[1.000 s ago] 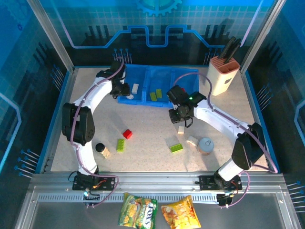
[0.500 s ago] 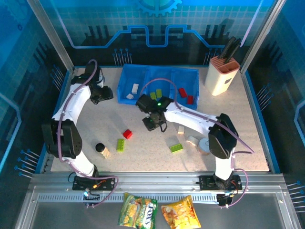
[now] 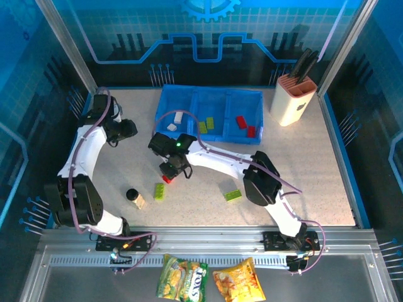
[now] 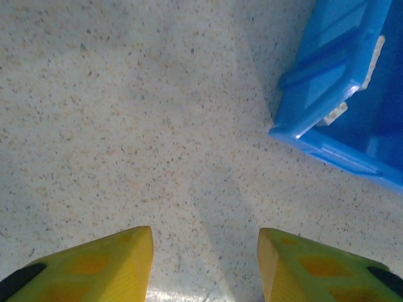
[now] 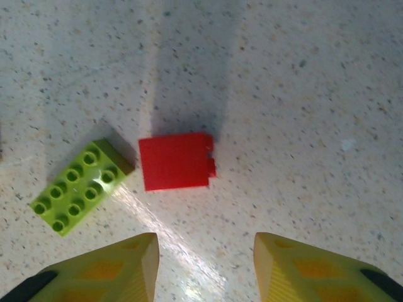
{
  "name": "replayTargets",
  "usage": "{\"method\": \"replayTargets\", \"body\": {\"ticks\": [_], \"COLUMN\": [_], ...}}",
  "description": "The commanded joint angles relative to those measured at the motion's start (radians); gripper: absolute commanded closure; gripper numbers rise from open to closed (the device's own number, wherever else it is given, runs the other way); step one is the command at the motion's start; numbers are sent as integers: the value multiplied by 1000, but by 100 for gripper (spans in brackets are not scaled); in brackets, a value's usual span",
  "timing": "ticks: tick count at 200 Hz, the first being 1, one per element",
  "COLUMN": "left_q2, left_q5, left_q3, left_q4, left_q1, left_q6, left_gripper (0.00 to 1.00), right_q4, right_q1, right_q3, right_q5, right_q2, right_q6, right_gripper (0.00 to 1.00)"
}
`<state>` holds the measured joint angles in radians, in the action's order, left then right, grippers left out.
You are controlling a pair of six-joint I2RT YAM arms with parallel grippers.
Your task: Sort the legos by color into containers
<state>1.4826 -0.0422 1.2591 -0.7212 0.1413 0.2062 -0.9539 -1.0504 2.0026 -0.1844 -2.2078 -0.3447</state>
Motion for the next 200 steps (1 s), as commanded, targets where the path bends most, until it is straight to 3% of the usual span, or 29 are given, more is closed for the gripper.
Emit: {"method": "replayTargets", "body": {"ticks": [1, 60, 118, 200], "left_q2": [-41, -39, -40, -39], "left_q5": [-6, -43, -55, -76], "left_q3": [-37, -66, -67, -68], "left_q4": [73, 110, 112, 112], "left_q1": [12, 12, 12, 12], "left_q6": [-15, 3, 4, 4], "left_gripper": [52, 52, 52, 54], "right_q4": [-70, -133, -161, -163], "right_q1": [-25, -45, -47, -34], "right_q3": [97, 244, 305, 334], "right_q5": [6, -46, -54, -69], "right_q2": [-66, -198, -275, -337], "right_q6": [24, 24, 20, 12], "right_gripper": [53, 40, 33, 37]}}
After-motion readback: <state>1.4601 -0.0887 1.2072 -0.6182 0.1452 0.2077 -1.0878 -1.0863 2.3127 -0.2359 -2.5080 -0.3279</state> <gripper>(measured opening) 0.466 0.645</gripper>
